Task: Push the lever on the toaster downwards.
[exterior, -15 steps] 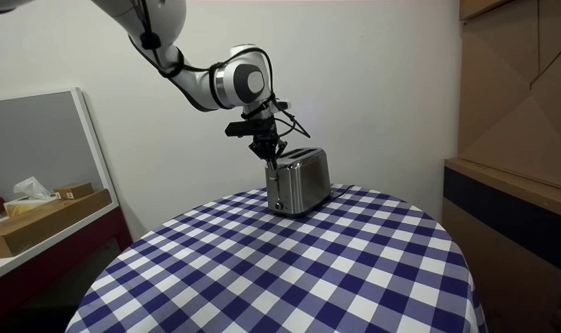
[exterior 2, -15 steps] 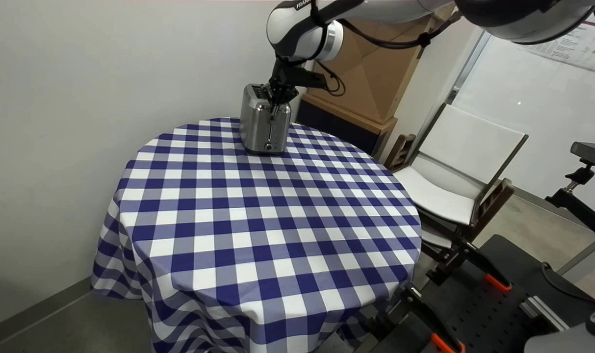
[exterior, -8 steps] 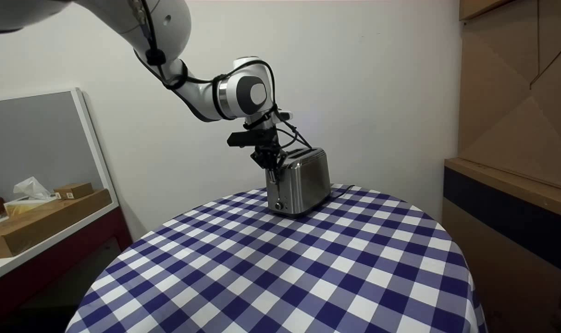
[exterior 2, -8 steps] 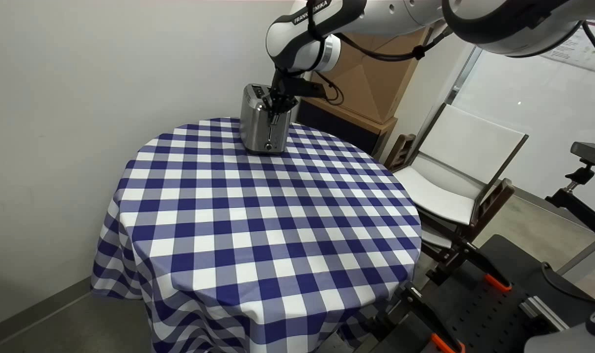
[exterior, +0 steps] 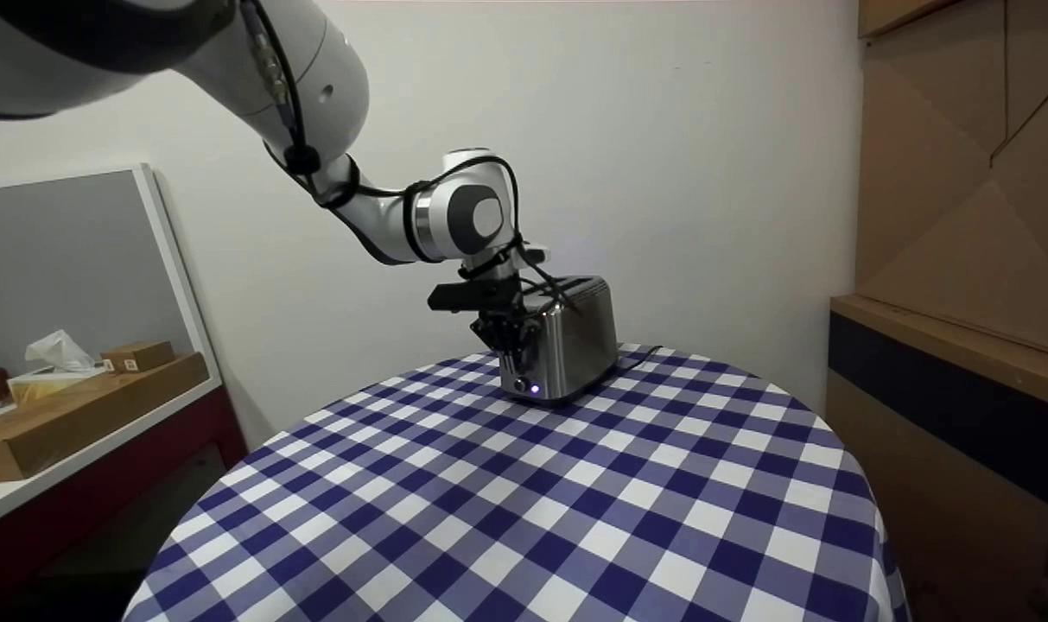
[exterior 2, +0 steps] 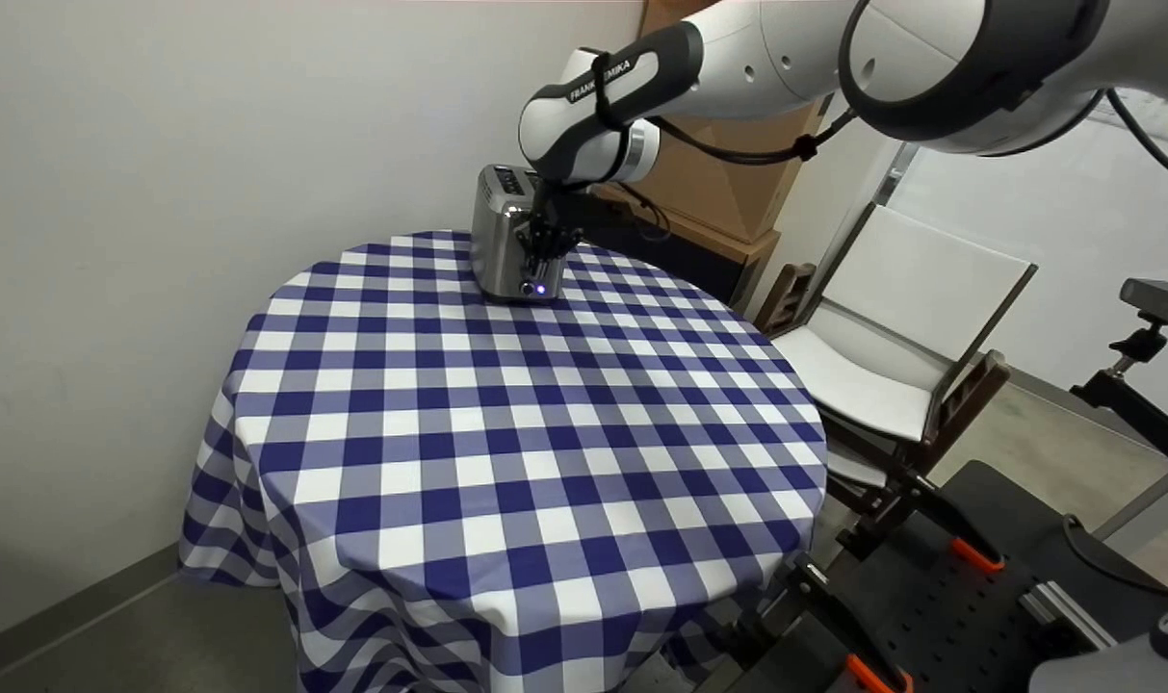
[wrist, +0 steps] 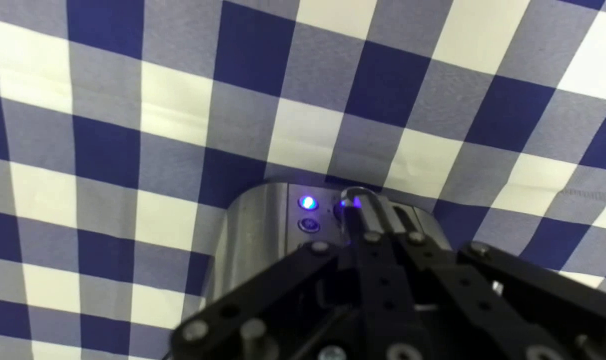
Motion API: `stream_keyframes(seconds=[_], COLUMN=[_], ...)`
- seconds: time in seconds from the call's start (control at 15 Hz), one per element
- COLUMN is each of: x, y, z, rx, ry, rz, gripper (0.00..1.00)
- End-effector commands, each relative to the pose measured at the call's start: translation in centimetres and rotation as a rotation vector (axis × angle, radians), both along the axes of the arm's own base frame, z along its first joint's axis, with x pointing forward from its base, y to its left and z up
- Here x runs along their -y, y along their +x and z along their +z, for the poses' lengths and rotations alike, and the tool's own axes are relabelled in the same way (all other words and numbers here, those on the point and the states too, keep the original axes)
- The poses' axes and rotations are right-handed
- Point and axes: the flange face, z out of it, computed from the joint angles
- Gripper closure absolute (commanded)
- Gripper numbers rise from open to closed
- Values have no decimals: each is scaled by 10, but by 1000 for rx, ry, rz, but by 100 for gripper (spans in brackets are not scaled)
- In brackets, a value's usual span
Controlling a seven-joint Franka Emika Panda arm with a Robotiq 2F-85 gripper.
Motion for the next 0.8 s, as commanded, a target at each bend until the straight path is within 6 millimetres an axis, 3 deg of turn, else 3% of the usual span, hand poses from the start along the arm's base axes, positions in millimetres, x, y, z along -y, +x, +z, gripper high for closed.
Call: stream_keyframes(seconds=[0.0,0.13,0.27,0.47,0.53,0.73], x=[1,2,23,45,34,49], y=[-6,-4,-3,-9,-14,-32], z=[-33,-26,-13,20,24,67], rx=[-30,-26,-31,-80,-99,-162], ry=[2,3,28,68,76,117], rz=[18,15,13,27,30,52], gripper=[100,100,100,100,100,100])
